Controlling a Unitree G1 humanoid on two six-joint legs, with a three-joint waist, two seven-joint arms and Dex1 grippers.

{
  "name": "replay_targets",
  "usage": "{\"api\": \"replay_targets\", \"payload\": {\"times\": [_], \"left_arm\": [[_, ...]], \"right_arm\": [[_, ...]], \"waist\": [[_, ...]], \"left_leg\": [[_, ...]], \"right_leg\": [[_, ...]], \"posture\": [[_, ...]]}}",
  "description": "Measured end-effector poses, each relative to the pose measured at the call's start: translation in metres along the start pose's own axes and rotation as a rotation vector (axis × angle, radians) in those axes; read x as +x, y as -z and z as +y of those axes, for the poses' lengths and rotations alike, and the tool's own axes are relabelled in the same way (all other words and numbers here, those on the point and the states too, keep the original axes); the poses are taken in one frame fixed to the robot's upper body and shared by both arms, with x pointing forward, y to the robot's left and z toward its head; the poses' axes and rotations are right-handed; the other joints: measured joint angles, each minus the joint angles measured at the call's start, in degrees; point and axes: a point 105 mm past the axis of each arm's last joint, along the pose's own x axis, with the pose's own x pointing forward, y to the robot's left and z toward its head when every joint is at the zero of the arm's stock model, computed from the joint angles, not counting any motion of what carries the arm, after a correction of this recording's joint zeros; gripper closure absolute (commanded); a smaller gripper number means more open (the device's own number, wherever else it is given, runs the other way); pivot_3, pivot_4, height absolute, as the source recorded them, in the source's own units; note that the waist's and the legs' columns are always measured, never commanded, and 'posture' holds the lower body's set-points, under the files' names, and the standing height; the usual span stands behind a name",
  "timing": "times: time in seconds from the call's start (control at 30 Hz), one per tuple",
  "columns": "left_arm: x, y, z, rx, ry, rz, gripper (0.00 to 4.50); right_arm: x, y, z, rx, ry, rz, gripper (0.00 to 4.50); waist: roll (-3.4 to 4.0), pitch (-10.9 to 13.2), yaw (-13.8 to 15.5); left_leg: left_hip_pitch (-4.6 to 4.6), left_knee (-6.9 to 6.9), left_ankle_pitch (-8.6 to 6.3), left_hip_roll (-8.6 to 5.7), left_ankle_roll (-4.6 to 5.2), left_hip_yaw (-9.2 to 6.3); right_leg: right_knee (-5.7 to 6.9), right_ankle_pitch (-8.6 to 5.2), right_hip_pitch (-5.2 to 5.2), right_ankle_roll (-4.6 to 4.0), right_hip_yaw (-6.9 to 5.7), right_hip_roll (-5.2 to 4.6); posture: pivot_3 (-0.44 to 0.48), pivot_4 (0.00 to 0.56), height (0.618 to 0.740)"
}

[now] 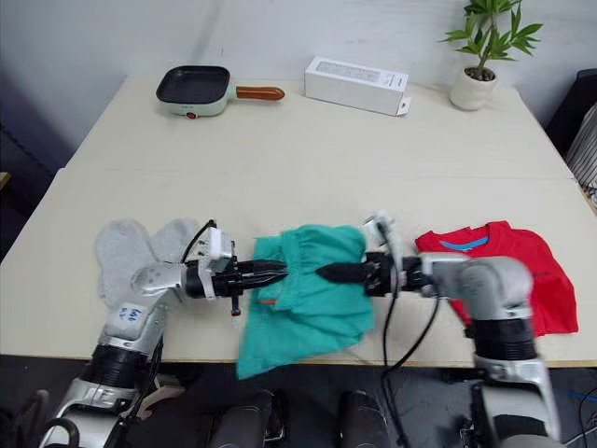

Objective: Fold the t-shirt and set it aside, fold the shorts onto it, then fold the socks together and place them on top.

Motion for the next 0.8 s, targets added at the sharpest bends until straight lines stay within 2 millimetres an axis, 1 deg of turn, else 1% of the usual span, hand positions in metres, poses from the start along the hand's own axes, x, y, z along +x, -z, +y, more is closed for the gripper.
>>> {"api": "replay_targets", "payload": {"times": [0.03, 0.13, 0.2, 0.23, 0.27, 0.3, 0.37, 0.43, 0.5, 0.53, 0.6, 0.63, 0.7, 0.77, 0.8], "left_arm": [[0.001, -0.005, -0.004, 0.002, 0.012, -0.010, 2.34], [0.000, -0.016, -0.011, -0.007, 0.026, -0.038, 1.35], [-0.002, -0.016, -0.014, -0.023, 0.023, -0.043, 0.69], [-0.003, -0.015, -0.015, -0.035, 0.020, -0.041, 0.40], [-0.004, -0.013, -0.015, -0.046, 0.015, -0.038, 0.07], [-0.005, -0.011, -0.016, -0.056, 0.012, -0.035, 0.03], [-0.005, -0.011, -0.016, -0.059, 0.012, -0.036, 0.03], [-0.005, -0.011, -0.016, -0.059, 0.014, -0.038, 0.03], [-0.005, -0.011, -0.016, -0.059, 0.018, -0.037, 0.03], [-0.004, -0.011, -0.017, -0.057, 0.021, -0.035, 0.03], [-0.004, -0.011, -0.016, -0.053, 0.022, -0.032, 0.03], [-0.004, -0.012, -0.016, -0.049, 0.024, -0.029, 0.03], [-0.006, -0.013, -0.016, -0.041, 0.023, -0.016, 0.03], [-0.008, -0.014, -0.017, -0.028, 0.022, 0.002, 0.03], [-0.010, -0.015, -0.016, -0.025, 0.017, 0.010, 0.01]], "right_arm": [[-0.016, -0.005, 0.004, -0.026, 0.020, 0.004, 4.50], [-0.073, -0.021, 0.012, -0.094, 0.148, 0.039, 4.50], [-0.108, -0.025, 0.015, -0.111, 0.238, 0.071, 4.50], [-0.130, -0.026, 0.015, -0.113, 0.303, 0.096, 4.50], [-0.146, -0.027, 0.015, -0.123, 0.352, 0.112, 4.50], [-0.158, -0.029, 0.015, -0.143, 0.383, 0.130, 4.50], [-0.176, -0.026, 0.008, -0.151, 0.445, 0.177, 4.50], [-0.199, -0.019, -0.007, -0.132, 0.547, 0.223, 4.50], [-0.212, -0.011, -0.024, -0.120, 0.616, 0.261, 4.50], [-0.217, -0.006, -0.033, -0.118, 0.642, 0.277, 4.50], [-0.219, 0.002, -0.057, -0.145, 0.679, 0.294, 4.50], [-0.218, 0.009, -0.075, -0.166, 0.718, 0.295, 4.50], [-0.219, 0.021, -0.100, -0.203, 0.794, 0.336, 4.50], [-0.226, 0.031, -0.112, -0.232, 0.857, 0.385, 4.50], [-0.230, 0.032, -0.115, -0.253, 0.874, 0.402, 4.23]], "waist": [[0.01, 0.0, 0.1], [0.06, 0.0, 0.1], [0.08, 0.0, 0.1], [0.09, 0.1, 0.1], [0.09, 0.1, 0.1], [0.09, 0.1, 0.0], [0.09, 0.1, -0.4], [0.10, 0.1, -0.4], [0.12, 0.1, -0.4], [0.13, 0.1, -0.4], [0.13, 0.1, -0.4], [0.13, 0.1, -0.4], [0.23, 0.1, -0.3], [0.45, 0.3, -0.1], [0.59, 0.3, 0.0]], "left_leg": [[0.00, -0.02, 0.00, -0.02, 0.01, 0.00], [0.02, -0.03, -0.02, -0.03, 0.04, 0.04], [0.05, -0.05, -0.02, -0.01, 0.03, 0.07], [0.07, -0.04, -0.02, -0.01, 0.03, 0.10], [0.09, -0.04, -0.01, 0.01, 0.02, 0.12], [0.12, -0.02, -0.01, 0.02, 0.01, 0.17], [0.18, -0.02, 0.00, 0.09, 0.00, 0.34], [0.20, -0.01, 0.02, 0.09, -0.03, 0.41], [0.20, 0.00, 0.03, 0.09, -0.04, 0.48], [0.19, -0.02, 0.03, 0.08, -0.05, 0.48], [0.20, 0.04, 0.03, 0.10, -0.10, 0.51], [0.20, 0.04, 0.04, 0.09, -0.12, 0.56], [0.20, 0.06, 0.09, 0.08, -0.15, 0.61], [0.19, 0.07, 0.17, 0.05, -0.13, 0.63], [0.19, 0.07, 0.20, 0.02, -0.09, 0.63]], "right_leg": [[-0.14, 0.00, 0.01, 0.00, 0.00, 0.00], [-0.24, 0.00, 0.04, 0.01, 0.02, 0.00], [-0.25, -0.01, 0.04, 0.02, 0.03, 0.03], [-0.25, -0.01, 0.04, 0.02, 0.03, 0.03], [-0.25, -0.01, 0.05, 0.02, 0.03, 0.05], [-0.24, -0.01, 0.04, 0.02, 0.02, 0.06], [-0.23, -0.01, 0.02, 0.01, 0.03, 0.05], [-0.21, -0.01, -0.03, 0.01, 0.04, 0.02], [-0.19, -0.01, -0.07, 0.01, 0.06, 0.02], [-0.20, -0.01, -0.09, 0.01, 0.06, 0.02], [-0.17, -0.01, -0.08, 0.01, 0.03, 0.06], [-0.16, -0.01, -0.10, 0.01, 0.00, 0.07], [-0.06, -0.01, -0.15, 0.01, -0.03, 0.08], [-0.04, -0.01, -0.15, 0.01, -0.06, 0.12], [-0.04, -0.01, -0.15, 0.02, -0.06, 0.19]], "posture": [[0.000, 0.150, 0.740], [0.000, 0.150, 0.740], [0.000, 0.150, 0.740], [0.000, 0.150, 0.740], [0.000, 0.150, 0.740], [0.000, 0.150, 0.740], [0.000, 0.150, 0.740], [0.000, 0.150, 0.740], [0.000, 0.150, 0.740], [0.000, 0.150, 0.740], [0.000, 0.150, 0.740], [0.000, 0.150, 0.740], [0.000, 0.150, 0.740], [0.000, 0.150, 0.740], [0.000, 0.150, 0.740]]}}
